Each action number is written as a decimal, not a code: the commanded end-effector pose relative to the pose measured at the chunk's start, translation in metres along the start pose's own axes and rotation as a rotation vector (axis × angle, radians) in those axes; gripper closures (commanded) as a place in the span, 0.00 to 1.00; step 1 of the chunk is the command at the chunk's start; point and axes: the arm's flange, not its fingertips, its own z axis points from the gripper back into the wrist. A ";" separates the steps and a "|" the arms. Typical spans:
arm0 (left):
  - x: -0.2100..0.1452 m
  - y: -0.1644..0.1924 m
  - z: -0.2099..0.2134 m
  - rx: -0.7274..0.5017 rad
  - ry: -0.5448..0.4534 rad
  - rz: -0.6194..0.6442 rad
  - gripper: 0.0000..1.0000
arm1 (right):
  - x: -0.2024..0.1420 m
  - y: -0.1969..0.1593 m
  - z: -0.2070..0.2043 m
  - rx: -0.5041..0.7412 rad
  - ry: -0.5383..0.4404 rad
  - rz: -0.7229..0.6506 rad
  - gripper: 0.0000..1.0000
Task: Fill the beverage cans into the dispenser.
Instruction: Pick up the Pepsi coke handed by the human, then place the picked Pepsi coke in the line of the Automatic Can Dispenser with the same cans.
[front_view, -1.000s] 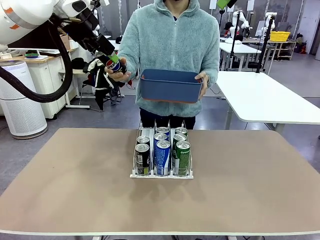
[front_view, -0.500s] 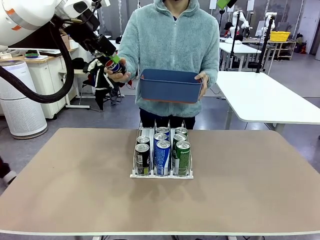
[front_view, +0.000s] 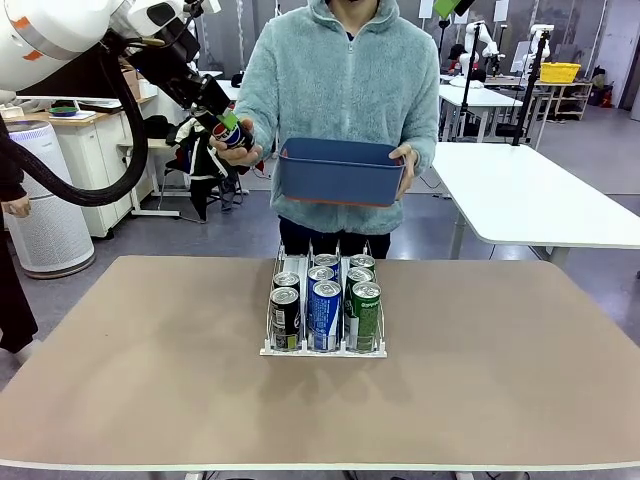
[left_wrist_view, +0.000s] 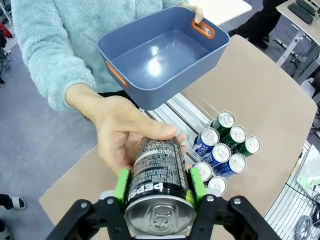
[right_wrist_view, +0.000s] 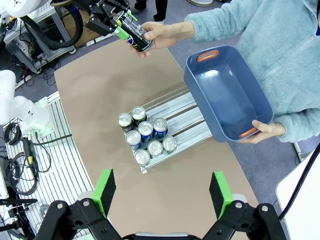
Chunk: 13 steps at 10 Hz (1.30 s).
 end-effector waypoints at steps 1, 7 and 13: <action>0.000 -0.001 0.001 0.011 0.034 0.008 1.00 | 0.000 0.000 0.000 0.001 0.000 -0.001 0.00; -0.001 -0.001 0.006 0.001 0.062 -0.020 1.00 | 0.000 0.000 0.000 0.001 0.000 -0.001 0.00; 0.000 -0.001 0.003 -0.002 0.037 -0.018 1.00 | 0.000 0.000 0.000 0.001 0.000 -0.001 0.00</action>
